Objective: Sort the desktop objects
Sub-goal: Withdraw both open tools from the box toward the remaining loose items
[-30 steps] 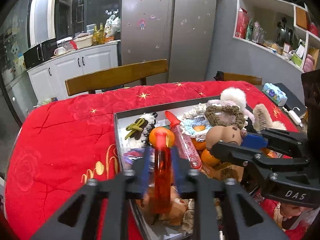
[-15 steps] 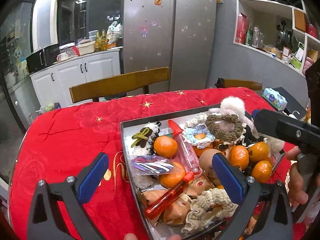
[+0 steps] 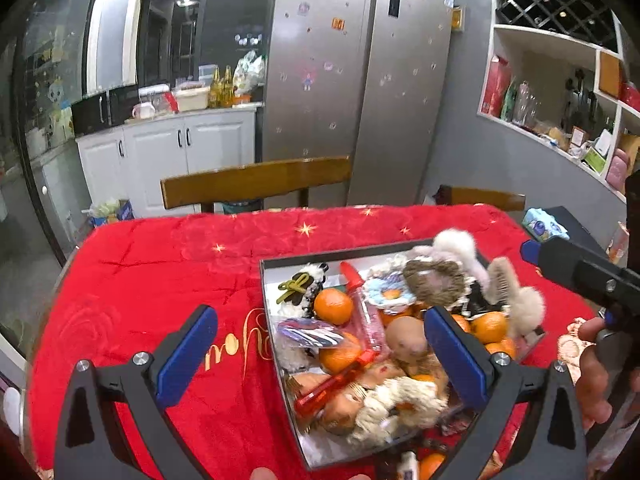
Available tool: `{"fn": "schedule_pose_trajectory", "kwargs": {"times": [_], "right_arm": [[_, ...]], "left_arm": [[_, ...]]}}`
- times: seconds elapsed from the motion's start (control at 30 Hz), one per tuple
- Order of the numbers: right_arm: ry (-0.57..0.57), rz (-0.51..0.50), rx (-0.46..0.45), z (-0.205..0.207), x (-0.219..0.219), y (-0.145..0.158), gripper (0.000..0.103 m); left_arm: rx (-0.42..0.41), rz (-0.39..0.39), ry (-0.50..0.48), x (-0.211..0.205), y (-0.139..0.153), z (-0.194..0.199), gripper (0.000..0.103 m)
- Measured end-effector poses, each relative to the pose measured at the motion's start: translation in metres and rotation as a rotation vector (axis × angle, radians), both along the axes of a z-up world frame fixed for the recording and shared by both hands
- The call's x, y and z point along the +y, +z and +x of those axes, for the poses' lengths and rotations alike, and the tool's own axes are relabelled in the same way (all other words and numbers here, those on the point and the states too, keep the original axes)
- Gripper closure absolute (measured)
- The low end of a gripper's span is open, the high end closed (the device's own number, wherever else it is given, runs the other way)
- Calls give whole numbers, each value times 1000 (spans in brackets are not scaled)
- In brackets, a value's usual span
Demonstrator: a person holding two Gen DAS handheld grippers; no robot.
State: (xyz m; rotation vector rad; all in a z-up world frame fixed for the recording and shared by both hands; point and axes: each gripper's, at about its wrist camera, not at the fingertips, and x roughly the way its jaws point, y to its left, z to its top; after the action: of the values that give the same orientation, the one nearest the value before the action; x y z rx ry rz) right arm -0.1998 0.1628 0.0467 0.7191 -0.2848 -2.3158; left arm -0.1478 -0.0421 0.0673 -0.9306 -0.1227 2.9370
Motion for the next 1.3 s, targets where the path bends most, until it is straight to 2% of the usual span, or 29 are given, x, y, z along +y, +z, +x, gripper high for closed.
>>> {"fn": "schedule_pose_trajectory", "kwargs": {"times": [0.17, 0.5, 0.73, 0.9, 1.03, 1.17, 1.3], "right_arm": [[-8, -2, 29, 25, 6, 16, 0], [-13, 30, 89, 81, 10, 36, 0], [-53, 34, 146, 116, 29, 46, 0], [-81, 50, 148, 131, 39, 42, 0], [-102, 72, 142, 136, 43, 32, 0], [-112, 71, 116, 139, 49, 14, 0], [-115, 102, 70, 135, 51, -9, 0]], "left_arm": [[61, -33, 7, 6, 21, 39, 0], [92, -50, -17, 19, 41, 91, 0], [129, -78, -33, 31, 52, 118, 0], [147, -65, -42, 32, 46, 127, 0], [129, -68, -62, 37, 34, 124, 0], [96, -46, -96, 40, 17, 118, 0], [59, -75, -117, 49, -3, 112, 0]]}}
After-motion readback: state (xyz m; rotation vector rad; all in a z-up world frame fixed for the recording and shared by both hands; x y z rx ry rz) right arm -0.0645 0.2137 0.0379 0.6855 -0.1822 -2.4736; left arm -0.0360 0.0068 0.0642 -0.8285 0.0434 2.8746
